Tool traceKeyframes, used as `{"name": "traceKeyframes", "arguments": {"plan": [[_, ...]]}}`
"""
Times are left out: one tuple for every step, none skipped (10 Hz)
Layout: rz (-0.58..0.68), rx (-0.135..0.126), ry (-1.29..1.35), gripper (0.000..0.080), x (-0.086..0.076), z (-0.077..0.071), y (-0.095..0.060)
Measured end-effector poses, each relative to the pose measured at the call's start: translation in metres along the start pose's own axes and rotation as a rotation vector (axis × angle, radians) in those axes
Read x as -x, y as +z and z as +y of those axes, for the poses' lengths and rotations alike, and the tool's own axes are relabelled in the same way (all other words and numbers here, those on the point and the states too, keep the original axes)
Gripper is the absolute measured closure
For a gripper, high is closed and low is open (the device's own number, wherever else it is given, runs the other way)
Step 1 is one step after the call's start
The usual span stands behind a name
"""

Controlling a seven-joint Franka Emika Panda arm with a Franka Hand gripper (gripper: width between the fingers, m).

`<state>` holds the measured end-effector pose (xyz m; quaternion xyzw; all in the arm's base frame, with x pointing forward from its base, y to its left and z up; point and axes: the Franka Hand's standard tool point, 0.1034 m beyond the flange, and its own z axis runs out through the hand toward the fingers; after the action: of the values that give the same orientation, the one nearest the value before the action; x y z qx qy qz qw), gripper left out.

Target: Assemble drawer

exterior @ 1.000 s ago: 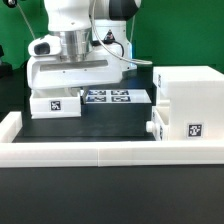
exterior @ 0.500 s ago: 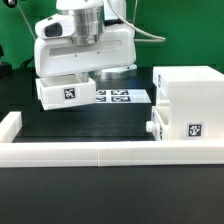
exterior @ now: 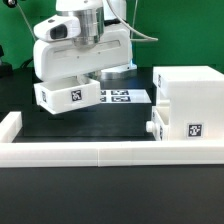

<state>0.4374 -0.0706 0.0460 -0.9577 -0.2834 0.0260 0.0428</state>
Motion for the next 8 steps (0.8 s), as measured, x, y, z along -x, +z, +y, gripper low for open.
{"name": "traceKeyframes", "arguments": {"plan": [[0.002, 0.000, -0.093, 0.0758, -0.006, 0.005, -0.002], [-0.002, 0.001, -0.212, 0.0758, -0.013, 0.009, -0.006], [-0.002, 0.000, -0.285, 0.0758, -0.021, 0.012, -0.008], [-0.006, 0.002, -0.341, 0.0758, -0.030, 0.014, -0.009], [-0.017, 0.017, -0.440, 0.0758, -0.038, 0.016, -0.012], [-0.028, 0.031, -0.532, 0.0758, -0.042, 0.016, -0.014], [-0.031, 0.025, -0.587, 0.0758, -0.038, 0.017, -0.012], [-0.032, 0.024, -0.613, 0.0758, -0.037, 0.018, -0.012]]}}
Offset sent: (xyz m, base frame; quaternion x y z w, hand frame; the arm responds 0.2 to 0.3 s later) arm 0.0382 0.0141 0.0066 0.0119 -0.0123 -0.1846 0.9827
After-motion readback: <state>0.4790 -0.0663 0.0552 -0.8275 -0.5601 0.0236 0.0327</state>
